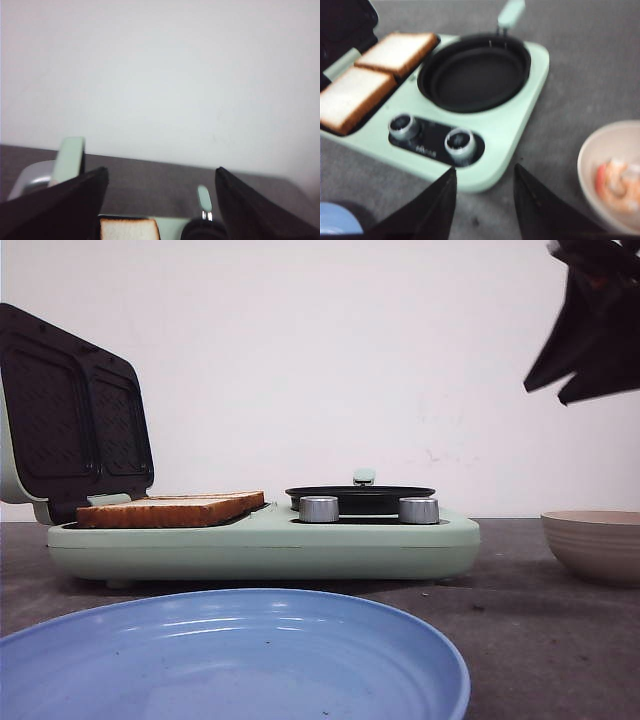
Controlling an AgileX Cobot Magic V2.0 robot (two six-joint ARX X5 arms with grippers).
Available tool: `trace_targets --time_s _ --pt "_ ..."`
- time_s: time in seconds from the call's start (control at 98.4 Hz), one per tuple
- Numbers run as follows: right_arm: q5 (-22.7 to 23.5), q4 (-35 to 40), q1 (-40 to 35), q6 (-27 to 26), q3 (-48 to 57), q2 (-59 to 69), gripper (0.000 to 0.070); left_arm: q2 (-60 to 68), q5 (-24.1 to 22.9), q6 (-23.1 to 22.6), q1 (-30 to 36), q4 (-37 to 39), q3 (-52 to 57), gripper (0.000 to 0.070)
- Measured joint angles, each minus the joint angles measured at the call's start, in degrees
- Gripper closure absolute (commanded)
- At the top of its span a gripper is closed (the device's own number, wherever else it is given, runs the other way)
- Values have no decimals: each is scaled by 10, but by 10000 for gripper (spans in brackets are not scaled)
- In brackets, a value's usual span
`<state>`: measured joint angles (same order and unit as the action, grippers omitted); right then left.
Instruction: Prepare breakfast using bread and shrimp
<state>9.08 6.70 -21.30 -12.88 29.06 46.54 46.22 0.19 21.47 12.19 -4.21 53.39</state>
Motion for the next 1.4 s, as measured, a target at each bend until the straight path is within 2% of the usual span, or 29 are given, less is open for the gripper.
trace_targets --time_s 0.132,0.244,0.427,0.569,0.742,1.158,1.25,1.402 --pt "0 -7 0 -5 -2 -18 496 11 17 77 -53 10 0 291" --pt "0 -23 0 -6 -2 -19 496 22 51 147 -115 18 0 276" --pt "4 -31 0 -7 -2 -19 496 52 155 262 -230 17 0 264" --pt "13 -31 0 -6 -2 -19 496 72 222 317 -290 1 0 264" --pt "14 -32 0 -4 -2 -19 495 91 240 325 -305 -59 0 264" --pt "14 -33 0 -4 -2 -19 496 129 266 307 -303 -67 -15 264" --pt "14 -33 0 -4 -2 -19 496 131 272 305 -299 -51 -41 265" --pt "14 -33 0 -4 -2 -19 496 133 287 320 -295 24 -98 265"
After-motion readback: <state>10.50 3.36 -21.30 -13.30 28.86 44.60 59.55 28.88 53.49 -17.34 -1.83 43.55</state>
